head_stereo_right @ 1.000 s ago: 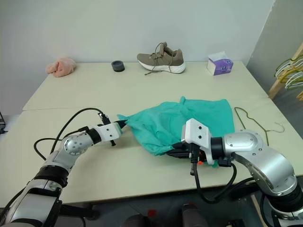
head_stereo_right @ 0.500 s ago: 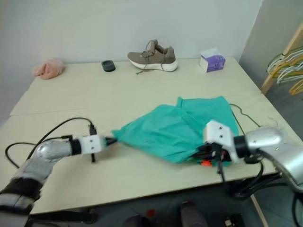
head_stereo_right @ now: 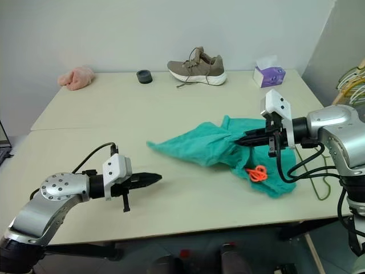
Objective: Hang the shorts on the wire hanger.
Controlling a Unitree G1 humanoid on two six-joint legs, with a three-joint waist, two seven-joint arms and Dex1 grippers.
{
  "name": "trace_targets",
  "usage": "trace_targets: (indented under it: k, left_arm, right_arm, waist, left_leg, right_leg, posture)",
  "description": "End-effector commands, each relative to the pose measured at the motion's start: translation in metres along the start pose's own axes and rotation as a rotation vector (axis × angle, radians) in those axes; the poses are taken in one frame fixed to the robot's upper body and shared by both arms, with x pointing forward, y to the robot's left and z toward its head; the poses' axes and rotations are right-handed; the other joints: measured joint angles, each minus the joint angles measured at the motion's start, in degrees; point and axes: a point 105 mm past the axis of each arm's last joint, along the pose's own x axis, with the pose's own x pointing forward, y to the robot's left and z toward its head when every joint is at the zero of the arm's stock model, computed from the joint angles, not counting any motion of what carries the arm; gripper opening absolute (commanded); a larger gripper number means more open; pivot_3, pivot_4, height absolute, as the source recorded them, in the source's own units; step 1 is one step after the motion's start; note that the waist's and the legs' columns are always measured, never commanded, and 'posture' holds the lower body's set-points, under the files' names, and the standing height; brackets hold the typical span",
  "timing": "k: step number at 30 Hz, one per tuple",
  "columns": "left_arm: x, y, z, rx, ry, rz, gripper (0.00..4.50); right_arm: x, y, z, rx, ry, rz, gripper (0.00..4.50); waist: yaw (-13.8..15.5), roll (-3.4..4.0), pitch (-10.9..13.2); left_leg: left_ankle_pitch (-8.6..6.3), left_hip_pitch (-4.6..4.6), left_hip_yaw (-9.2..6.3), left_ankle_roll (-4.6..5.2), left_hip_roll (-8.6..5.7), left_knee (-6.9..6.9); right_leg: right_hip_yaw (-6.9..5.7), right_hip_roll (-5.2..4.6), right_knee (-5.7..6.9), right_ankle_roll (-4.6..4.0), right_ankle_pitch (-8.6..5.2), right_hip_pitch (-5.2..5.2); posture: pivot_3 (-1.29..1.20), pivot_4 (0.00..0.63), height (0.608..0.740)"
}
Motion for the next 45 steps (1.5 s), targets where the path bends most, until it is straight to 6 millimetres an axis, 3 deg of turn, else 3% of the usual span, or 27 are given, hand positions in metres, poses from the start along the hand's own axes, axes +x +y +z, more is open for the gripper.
trace_targets:
  k: [1,5,12,18,30,39,45]
  left_arm:
    - [-0.002,0.011,0.010,0.072,-0.043,0.063,1.17]
    - [0.002,0.023,0.005,0.129,-0.041,0.097,2.37]
    - [0.020,0.054,0.016,0.247,-0.102,0.171,4.47]
    - [0.040,0.061,0.009,0.344,-0.087,0.118,4.47]
    - [0.086,0.054,-0.022,0.467,0.005,-0.005,4.47]
    - [0.090,0.051,-0.027,0.461,0.000,-0.031,1.87]
    - [0.062,0.055,-0.032,0.439,0.060,-0.087,0.04]
  right_arm:
    - [0.001,0.012,0.007,-0.030,-0.025,0.010,0.00]
    - [0.005,0.027,0.002,-0.050,0.000,0.041,0.00]
    - [0.007,0.049,0.002,-0.071,0.016,0.086,0.00]
    - [0.006,0.065,0.006,-0.106,0.033,0.110,0.00]
    - [0.003,0.076,0.021,-0.107,0.000,0.105,0.00]
    - [0.004,0.080,0.023,-0.086,-0.013,0.102,0.00]
    - [-0.001,0.068,0.011,-0.085,0.045,0.069,0.00]
  waist:
    - [0.3,-0.01,0.0]
    - [0.5,-0.01,0.0]
    - [0.3,-0.02,0.0]
    - [-0.3,-0.01,0.0]
    - [-2.5,-0.03,0.0]
    - [-5.4,-0.03,0.0]
    - [-6.5,-0.03,0.0]
  left_leg:
    - [-0.02,-0.13,0.01,-0.04,-0.01,0.02]
    - [-0.06,-0.77,0.03,-0.10,-0.05,0.19]
    - [-0.06,-0.87,0.01,-0.09,-0.06,0.56]
    - [-0.07,-0.88,0.15,-0.07,-0.08,0.83]
    - [-0.06,-0.92,0.16,-0.06,-0.11,0.89]
    - [-0.07,-0.91,0.13,-0.06,-0.09,0.89]
    - [-0.07,-0.89,0.09,-0.06,-0.09,0.89]
  right_leg:
    - [0.00,-0.03,-0.04,0.03,-0.02,-0.09]
    - [0.01,-0.10,0.03,0.08,-0.04,-0.64]
    - [0.00,-0.07,0.10,0.24,0.10,-0.64]
    - [0.18,-0.02,0.09,0.46,0.26,-0.58]
    - [0.22,-0.02,0.08,0.54,0.33,-0.57]
    - [0.23,-0.04,0.09,0.61,0.37,-0.55]
    - [0.21,-0.03,0.10,0.62,0.37,-0.52]
  posture:
    - [-0.12,0.100,0.740]
    - [-0.14,0.102,0.740]
    - [-0.18,0.101,0.740]
    - [-0.22,0.108,0.740]
    - [-0.28,0.120,0.740]
    - [-0.27,0.122,0.740]
    - [-0.25,0.118,0.740]
